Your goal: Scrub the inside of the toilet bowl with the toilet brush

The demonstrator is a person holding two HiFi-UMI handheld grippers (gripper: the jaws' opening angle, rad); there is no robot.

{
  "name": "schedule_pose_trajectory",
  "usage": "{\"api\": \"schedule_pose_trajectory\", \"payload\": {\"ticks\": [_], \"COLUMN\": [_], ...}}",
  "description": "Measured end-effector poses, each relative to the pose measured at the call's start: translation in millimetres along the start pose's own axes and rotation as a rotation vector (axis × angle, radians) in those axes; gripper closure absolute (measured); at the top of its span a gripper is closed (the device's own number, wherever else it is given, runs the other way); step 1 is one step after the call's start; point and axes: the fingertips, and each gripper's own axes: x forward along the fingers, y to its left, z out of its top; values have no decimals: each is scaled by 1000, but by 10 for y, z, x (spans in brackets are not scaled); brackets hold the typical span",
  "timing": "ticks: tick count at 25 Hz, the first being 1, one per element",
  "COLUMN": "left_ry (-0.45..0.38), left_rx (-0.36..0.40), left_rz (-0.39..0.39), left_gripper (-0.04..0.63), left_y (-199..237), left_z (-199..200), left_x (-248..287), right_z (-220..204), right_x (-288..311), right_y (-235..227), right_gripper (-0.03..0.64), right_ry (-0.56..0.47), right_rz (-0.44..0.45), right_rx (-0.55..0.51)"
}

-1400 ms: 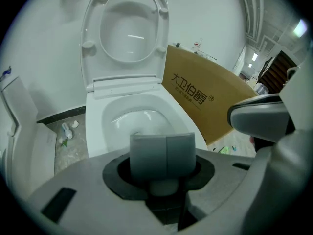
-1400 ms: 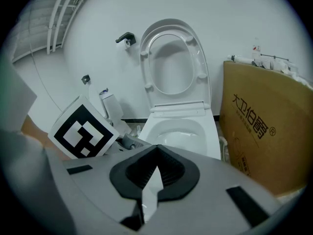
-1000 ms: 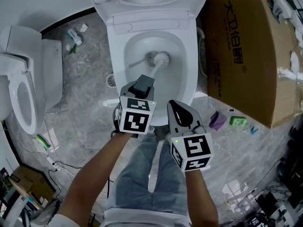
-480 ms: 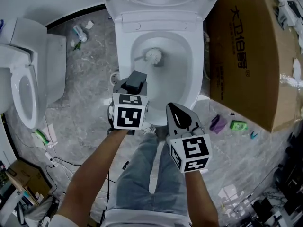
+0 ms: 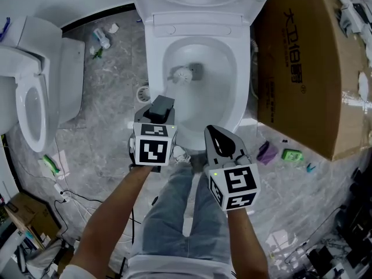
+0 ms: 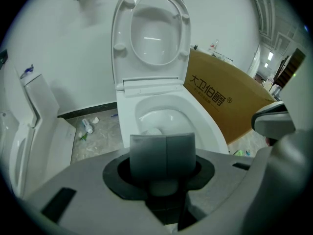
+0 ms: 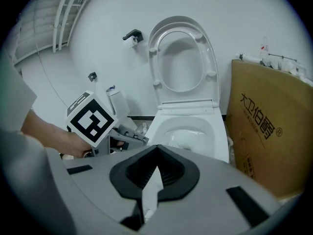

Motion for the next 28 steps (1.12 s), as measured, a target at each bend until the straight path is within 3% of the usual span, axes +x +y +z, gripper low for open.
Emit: {"api": "schedule_pose_trajectory", "payload": {"ticks": [15, 28], "left_ry": [52, 24], "left_rx": [15, 38], "left_rz": [-62, -120], "left_gripper": [443, 443], "left_y": [-450, -811], "left_z": [-550, -425], "left_x": [-117, 77], "right_z": [-92, -189], "right_x": [-184, -260], "right_y": [-8, -145], "right_gripper": [616, 616], "right_ry": [-21, -18], "right_rz": [-7, -32], "right_rx": [8, 22]}}
